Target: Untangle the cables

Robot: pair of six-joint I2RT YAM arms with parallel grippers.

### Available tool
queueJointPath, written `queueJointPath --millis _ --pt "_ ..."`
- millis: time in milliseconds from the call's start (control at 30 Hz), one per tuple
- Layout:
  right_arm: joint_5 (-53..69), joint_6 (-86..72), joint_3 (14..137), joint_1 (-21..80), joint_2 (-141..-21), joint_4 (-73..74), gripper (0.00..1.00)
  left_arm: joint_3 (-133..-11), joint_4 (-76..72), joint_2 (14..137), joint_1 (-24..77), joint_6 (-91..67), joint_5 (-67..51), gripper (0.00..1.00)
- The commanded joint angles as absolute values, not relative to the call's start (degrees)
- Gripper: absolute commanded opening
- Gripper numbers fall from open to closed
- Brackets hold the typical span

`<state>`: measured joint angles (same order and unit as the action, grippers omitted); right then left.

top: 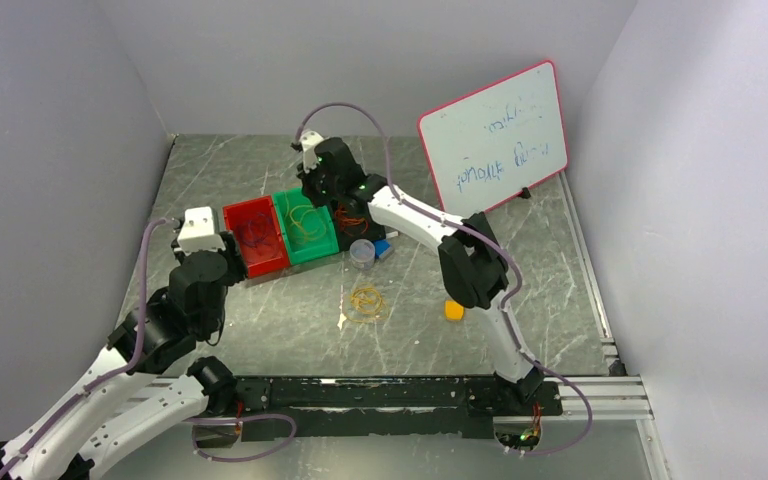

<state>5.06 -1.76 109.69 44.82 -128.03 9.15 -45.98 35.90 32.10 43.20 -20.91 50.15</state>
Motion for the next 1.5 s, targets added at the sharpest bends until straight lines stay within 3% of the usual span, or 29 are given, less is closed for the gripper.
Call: queueJointPath --millis 0,1000,1467 --pt "7.11 -0.97 112.41 45.17 -130.71 11.07 0.0 -45.43 33.93 32.41 42.81 -19.09 49.31 0.53" --pt "3.25 -0.18 115.28 48.79 -138.62 15.04 0.01 -44.92 32.54 34.2 41.08 -17.71 46.82 0.53" --pt "0.34 -1.17 109.96 48.98 -132.38 9.71 0.29 -44.65 31.52 35.5 39.7 -16.93 44.71 0.54"
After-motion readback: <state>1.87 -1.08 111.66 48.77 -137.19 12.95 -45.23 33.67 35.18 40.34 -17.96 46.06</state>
